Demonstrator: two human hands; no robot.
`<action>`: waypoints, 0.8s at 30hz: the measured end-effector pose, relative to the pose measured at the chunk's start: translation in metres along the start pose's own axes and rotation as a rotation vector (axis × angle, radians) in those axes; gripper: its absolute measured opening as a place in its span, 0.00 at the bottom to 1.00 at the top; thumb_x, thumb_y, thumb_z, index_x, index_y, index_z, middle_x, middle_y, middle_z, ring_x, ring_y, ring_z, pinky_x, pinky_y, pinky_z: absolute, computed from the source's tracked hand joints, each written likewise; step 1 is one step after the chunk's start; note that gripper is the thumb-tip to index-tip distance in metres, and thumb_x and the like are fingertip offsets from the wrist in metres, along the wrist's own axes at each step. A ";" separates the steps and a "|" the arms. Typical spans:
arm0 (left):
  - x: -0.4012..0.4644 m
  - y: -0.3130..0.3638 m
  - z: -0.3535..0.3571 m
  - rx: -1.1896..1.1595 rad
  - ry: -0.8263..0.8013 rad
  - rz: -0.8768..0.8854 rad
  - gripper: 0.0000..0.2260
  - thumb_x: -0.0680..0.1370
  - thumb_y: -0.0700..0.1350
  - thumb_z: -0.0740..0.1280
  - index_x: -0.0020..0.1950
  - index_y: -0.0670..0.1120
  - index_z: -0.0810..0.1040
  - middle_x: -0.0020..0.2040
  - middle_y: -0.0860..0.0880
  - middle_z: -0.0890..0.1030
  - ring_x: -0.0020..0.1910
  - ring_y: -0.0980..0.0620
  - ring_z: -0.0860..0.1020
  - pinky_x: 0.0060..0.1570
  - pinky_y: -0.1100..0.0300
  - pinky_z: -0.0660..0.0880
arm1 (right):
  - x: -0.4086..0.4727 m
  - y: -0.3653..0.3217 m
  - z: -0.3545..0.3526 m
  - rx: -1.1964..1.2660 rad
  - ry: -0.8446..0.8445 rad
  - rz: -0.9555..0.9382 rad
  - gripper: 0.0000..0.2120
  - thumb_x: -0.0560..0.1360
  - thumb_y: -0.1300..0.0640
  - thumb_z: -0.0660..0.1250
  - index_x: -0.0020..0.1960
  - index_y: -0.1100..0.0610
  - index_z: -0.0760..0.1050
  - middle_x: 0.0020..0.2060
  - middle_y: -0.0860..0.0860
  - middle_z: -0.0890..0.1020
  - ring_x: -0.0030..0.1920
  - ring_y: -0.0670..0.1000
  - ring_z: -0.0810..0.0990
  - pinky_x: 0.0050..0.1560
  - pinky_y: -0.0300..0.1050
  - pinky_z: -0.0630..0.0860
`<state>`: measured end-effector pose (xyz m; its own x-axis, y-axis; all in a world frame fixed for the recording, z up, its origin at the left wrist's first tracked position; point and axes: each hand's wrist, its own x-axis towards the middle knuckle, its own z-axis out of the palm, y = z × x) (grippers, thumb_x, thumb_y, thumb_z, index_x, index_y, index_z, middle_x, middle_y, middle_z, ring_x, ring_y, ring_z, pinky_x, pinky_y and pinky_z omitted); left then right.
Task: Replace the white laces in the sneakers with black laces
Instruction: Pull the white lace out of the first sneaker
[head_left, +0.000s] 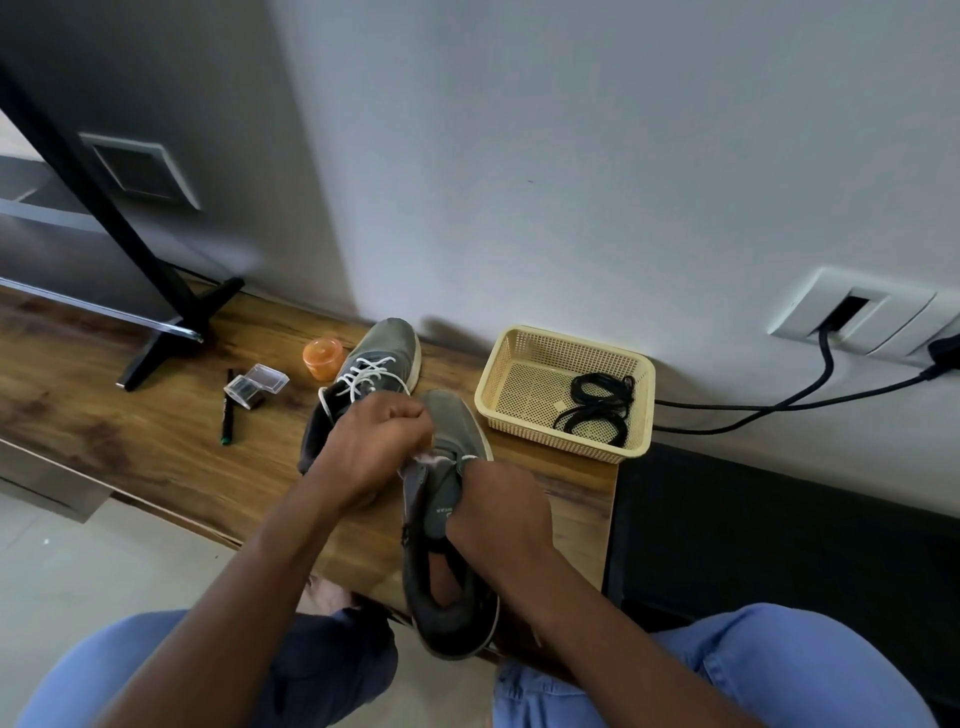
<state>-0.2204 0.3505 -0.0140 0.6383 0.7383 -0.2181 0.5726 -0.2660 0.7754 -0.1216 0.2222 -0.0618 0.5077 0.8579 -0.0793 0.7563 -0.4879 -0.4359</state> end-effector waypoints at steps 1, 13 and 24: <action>0.000 0.001 -0.001 -0.037 -0.030 0.018 0.12 0.63 0.53 0.66 0.34 0.45 0.82 0.33 0.47 0.81 0.36 0.49 0.79 0.48 0.41 0.78 | 0.000 0.000 0.000 0.002 0.007 -0.007 0.06 0.75 0.55 0.67 0.51 0.54 0.78 0.48 0.53 0.82 0.51 0.59 0.82 0.40 0.47 0.67; 0.000 -0.010 0.042 0.634 0.140 0.137 0.06 0.78 0.54 0.70 0.52 0.57 0.87 0.57 0.53 0.80 0.56 0.46 0.80 0.48 0.55 0.75 | 0.000 -0.002 0.002 -0.014 0.053 -0.052 0.09 0.78 0.53 0.65 0.55 0.52 0.80 0.46 0.53 0.84 0.48 0.58 0.83 0.38 0.46 0.66; 0.004 -0.008 0.051 0.665 0.220 0.084 0.06 0.75 0.49 0.71 0.48 0.54 0.87 0.49 0.51 0.83 0.53 0.45 0.79 0.43 0.56 0.72 | 0.001 0.000 0.002 -0.054 0.012 -0.047 0.08 0.77 0.53 0.66 0.54 0.54 0.78 0.47 0.55 0.83 0.49 0.60 0.82 0.38 0.47 0.65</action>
<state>-0.1960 0.3238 -0.0518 0.6156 0.7880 0.0062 0.7636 -0.5985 0.2424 -0.1223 0.2234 -0.0631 0.4763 0.8780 -0.0488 0.8002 -0.4557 -0.3899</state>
